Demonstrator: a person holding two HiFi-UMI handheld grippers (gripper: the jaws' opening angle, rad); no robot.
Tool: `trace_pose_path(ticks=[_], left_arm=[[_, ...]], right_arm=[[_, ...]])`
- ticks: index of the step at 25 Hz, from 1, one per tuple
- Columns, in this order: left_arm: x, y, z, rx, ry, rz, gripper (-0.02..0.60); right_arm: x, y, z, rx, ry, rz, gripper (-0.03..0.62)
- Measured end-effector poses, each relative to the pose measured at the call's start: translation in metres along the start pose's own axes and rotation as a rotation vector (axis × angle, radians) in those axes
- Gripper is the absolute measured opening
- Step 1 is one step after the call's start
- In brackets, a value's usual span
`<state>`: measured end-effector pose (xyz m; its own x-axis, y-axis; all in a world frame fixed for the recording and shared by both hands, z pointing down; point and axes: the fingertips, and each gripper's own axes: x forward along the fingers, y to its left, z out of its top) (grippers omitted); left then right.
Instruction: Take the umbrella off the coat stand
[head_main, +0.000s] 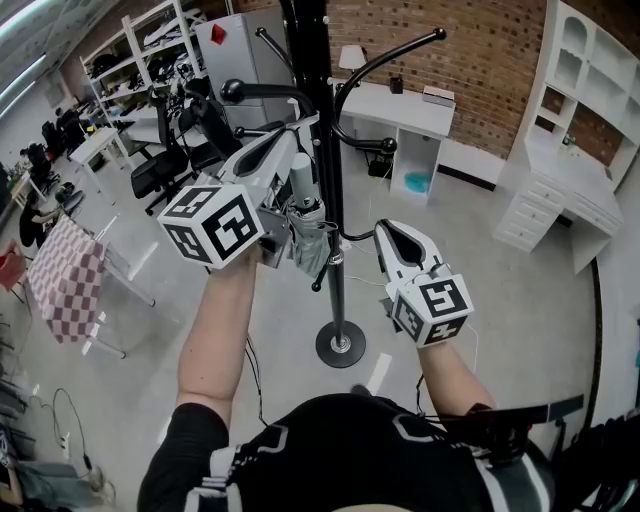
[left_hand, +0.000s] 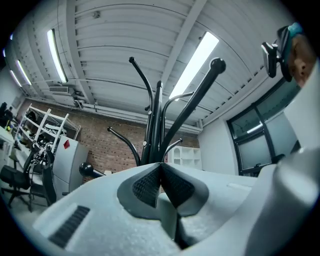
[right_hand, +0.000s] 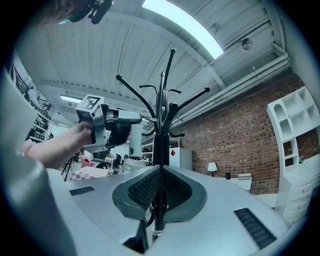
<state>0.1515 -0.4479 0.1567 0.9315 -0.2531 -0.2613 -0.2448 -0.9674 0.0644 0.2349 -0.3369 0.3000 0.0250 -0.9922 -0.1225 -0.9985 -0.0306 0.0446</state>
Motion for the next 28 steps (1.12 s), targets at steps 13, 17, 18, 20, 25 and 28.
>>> trace_pose_path(ticks=[13,17,18,20,25,28], left_arm=[[-0.009,-0.022,0.046,0.05,-0.062,-0.029,0.012],[-0.02,-0.026,0.062,0.046,-0.083,-0.041,0.012],[-0.022,-0.028,0.065,0.046,-0.088,-0.044,0.012],[-0.028,-0.031,0.072,0.04,-0.1,-0.05,0.012],[-0.044,-0.039,0.087,0.05,-0.125,-0.053,0.012],[-0.05,-0.042,0.095,0.06,-0.127,-0.047,0.012]], right_arm=[[-0.013,0.004,0.001,0.005,-0.006,-0.005,0.008],[-0.014,0.01,0.004,0.003,-0.009,-0.003,0.008],[-0.015,0.01,0.004,0.004,-0.009,-0.004,0.008],[-0.017,0.012,0.004,0.005,-0.008,-0.004,0.008],[-0.02,0.018,0.003,0.003,-0.002,0.002,0.008],[-0.019,0.02,0.004,0.002,-0.003,0.005,0.008]])
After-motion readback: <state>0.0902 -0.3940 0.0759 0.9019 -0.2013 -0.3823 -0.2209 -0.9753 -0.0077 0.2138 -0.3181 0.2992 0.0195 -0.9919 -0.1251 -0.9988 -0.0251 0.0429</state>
